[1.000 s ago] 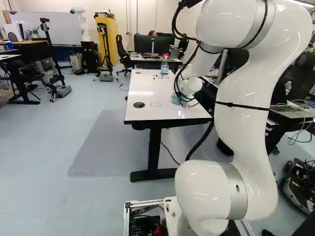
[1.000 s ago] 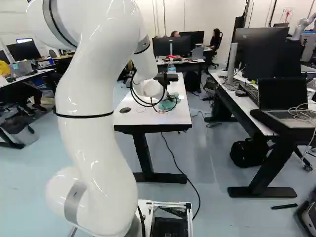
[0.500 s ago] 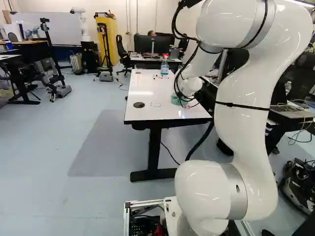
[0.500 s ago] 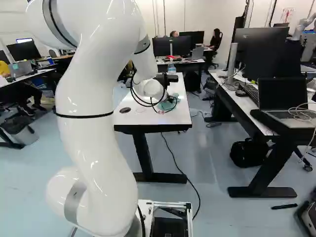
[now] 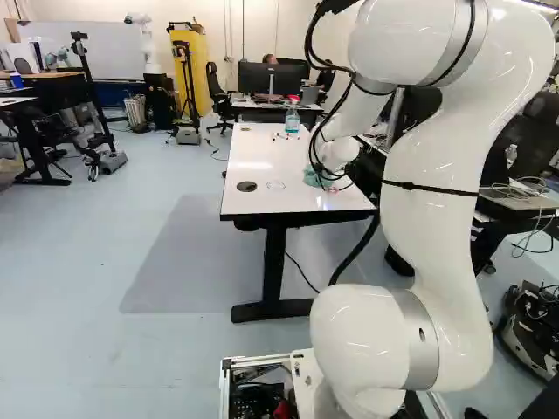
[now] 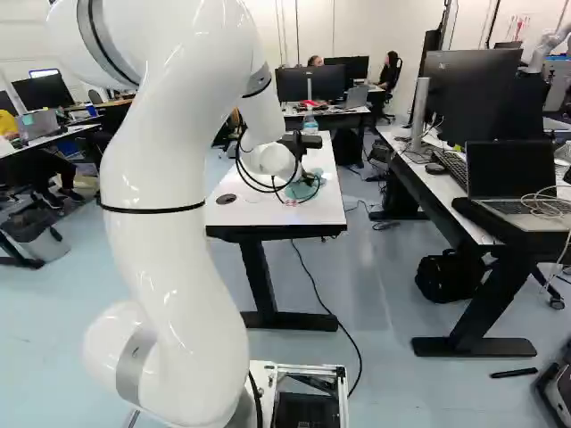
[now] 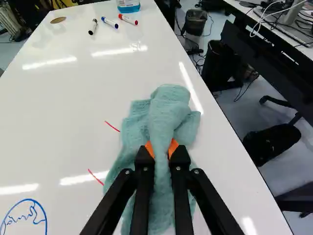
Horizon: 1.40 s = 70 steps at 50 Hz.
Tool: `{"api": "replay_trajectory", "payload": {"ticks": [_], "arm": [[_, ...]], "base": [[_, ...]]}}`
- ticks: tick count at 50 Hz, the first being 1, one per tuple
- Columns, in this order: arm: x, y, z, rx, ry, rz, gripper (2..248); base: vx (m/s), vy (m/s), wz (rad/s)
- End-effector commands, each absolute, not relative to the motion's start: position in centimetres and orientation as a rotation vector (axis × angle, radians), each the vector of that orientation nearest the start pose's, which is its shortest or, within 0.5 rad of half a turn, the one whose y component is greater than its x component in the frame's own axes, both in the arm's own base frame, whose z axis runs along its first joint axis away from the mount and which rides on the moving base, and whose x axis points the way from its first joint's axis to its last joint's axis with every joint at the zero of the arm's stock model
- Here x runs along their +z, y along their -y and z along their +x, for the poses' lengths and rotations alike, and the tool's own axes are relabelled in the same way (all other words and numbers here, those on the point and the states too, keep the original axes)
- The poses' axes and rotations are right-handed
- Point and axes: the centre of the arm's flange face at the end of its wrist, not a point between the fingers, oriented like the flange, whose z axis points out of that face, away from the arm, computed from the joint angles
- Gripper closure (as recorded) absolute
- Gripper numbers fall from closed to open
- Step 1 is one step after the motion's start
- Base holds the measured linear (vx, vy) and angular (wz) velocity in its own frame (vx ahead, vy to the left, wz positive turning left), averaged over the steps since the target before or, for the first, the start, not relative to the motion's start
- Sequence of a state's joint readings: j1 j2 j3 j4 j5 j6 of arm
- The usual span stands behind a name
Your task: Clean the table with the green towel
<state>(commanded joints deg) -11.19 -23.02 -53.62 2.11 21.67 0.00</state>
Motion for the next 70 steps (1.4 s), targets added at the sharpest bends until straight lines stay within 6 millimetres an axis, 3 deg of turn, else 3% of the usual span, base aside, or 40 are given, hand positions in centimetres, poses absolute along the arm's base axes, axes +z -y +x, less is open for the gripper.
{"api": "replay_trajectory", "payload": {"ticks": [25, 39, 70], "arm": [[37.7, 11.2, 55.9, -1.41, -0.341, -2.879, 203], [37.6, 11.0, 57.4, -1.422, -0.329, -2.872, 203], [37.3, 6.8, 60.9, -1.438, -0.214, -2.837, 203]], "base": [[0.0, 0.0, 0.0], [0.0, 0.0, 0.0], [0.0, 0.0, 0.0]]}}
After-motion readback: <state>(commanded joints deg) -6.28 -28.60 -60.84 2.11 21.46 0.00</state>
